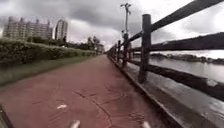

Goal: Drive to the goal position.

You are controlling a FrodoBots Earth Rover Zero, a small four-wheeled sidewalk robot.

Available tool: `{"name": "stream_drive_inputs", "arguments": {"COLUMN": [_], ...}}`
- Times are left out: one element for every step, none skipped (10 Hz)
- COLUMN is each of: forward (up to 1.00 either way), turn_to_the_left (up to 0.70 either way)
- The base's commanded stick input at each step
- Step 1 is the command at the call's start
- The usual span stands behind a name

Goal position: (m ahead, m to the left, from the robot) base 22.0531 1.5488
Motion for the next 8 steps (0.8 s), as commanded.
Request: {"name": "stream_drive_inputs", "arguments": {"forward": [0.50, 0.50, 0.50, 0.50, 0.50, 0.50, 0.50, 0.50], "turn_to_the_left": [0.00, 0.00, 0.00, 0.00, 0.00, 0.00, 0.00, 0.00]}}
